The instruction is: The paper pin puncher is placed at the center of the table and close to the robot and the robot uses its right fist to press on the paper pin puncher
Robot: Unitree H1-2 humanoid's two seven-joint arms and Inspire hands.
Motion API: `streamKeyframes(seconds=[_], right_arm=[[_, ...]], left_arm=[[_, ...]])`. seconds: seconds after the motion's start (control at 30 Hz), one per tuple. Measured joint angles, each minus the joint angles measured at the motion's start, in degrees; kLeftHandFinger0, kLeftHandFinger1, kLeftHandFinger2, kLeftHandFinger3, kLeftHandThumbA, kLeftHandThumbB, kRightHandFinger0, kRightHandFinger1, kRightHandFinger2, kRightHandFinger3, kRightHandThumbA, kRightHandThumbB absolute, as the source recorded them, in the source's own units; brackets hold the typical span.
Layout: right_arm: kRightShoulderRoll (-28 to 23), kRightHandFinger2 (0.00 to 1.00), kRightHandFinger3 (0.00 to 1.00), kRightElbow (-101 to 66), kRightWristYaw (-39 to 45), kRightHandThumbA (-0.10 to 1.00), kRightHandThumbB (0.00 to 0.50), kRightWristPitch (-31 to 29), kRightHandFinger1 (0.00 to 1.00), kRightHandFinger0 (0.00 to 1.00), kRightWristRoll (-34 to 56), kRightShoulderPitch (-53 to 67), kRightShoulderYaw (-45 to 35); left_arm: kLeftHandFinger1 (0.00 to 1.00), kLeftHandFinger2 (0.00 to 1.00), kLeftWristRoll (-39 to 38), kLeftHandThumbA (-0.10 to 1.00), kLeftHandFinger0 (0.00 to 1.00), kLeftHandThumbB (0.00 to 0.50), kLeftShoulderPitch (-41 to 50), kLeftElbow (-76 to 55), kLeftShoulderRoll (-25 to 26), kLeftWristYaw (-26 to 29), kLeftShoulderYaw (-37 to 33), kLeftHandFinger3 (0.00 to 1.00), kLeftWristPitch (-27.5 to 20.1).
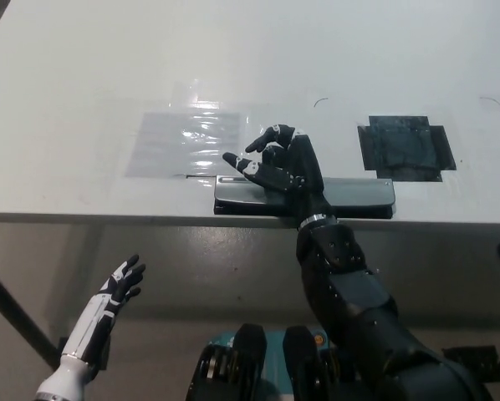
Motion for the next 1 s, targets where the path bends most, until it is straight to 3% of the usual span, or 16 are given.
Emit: streamKeyframes(seconds=[0.1,0.17,0.3,0.5,0.57,0.6,0.63,0.73,0.83,0.9,0.93,1.0], right_arm=[[-0.25,0.35,0.29,1.0,-0.07,1.0,0.126,-1.26,0.05,0.0,-0.87,-0.03,0.61],[-0.32,0.33,0.28,1.2,-0.07,1.0,0.167,-1.53,0.04,0.0,-1.24,-0.03,0.7],[-0.38,0.32,0.25,1.27,-0.06,1.0,0.134,-1.56,0.05,0.0,-1.6,0.0,0.69],[-0.38,0.31,0.23,1.26,-0.06,1.0,0.148,-1.62,0.04,0.0,-1.93,0.01,0.64],[-0.38,0.29,0.19,1.26,-0.05,1.0,0.159,-1.64,0.03,0.0,-1.85,0.01,0.15],[-0.35,0.32,0.21,1.03,-0.02,1.0,0.139,-1.66,0.08,0.08,-1.73,0.0,-0.59],[-0.35,0.32,0.22,0.12,-0.01,1.0,0.106,-1.66,0.09,0.09,-1.68,0.07,-1.02],[-0.33,0.34,0.26,-6.27,0.05,1.0,0.168,-1.6,0.1,0.0,-1.48,1.96,-2.03],[-0.39,0.19,0.12,-15.54,0.23,1.0,0.166,-0.87,0.01,0.0,-1.31,4.96,-1.99],[-0.54,0.1,0.06,-18.71,0.26,1.0,0.194,-0.09,0.0,0.0,-1.18,6.09,-2.01],[-0.74,0.01,0.02,-21.44,0.26,1.0,0.188,0.58,0.0,0.0,-1.12,7.18,-2.01],[-1.24,0.0,0.0,-25.88,0.25,1.0,0.181,1.83,0.0,0.0,-1.07,8.85,-2.0]], left_arm=[[1.0,1.0,-0.01,1.0,1.0,0.219,0.12,0.04,0.0,0.0,-0.01,1.0,-0.1],[1.0,1.0,-0.01,1.0,1.0,0.223,0.18,0.03,0.0,0.0,0.0,1.0,-0.11],[1.0,1.0,-0.01,1.0,1.0,0.212,0.44,0.03,0.0,0.0,-0.01,1.0,-0.11],[1.0,1.0,0.07,1.0,1.0,0.19,1.47,0.02,-0.14,0.03,-0.05,1.0,-0.11],[1.0,1.0,0.08,1.0,1.0,0.211,1.8,0.0,-0.16,0.02,-0.09,1.0,-0.12],[1.0,1.0,0.08,1.0,1.0,0.209,1.94,-0.02,-0.16,0.02,-0.11,1.0,-0.11],[1.0,1.0,0.08,1.0,1.0,0.207,1.94,-0.02,-0.15,0.02,-0.12,1.0,-0.11],[1.0,1.0,0.08,1.0,1.0,0.213,1.97,-0.02,-0.13,0.02,-0.13,1.0,-0.11],[1.0,1.0,0.08,1.0,1.0,0.213,1.99,0.03,-0.19,0.03,-0.12,1.0,0.03],[1.0,1.0,0.08,1.0,1.0,0.215,1.97,0.06,-0.28,0.03,-0.12,1.0,0.09],[1.0,1.0,0.08,1.0,1.0,0.218,1.97,0.15,-0.34,0.04,-0.13,1.0,0.15],[1.0,1.0,0.08,1.0,1.0,0.214,1.87,0.29,-0.47,0.04,-0.13,1.0,0.25]])
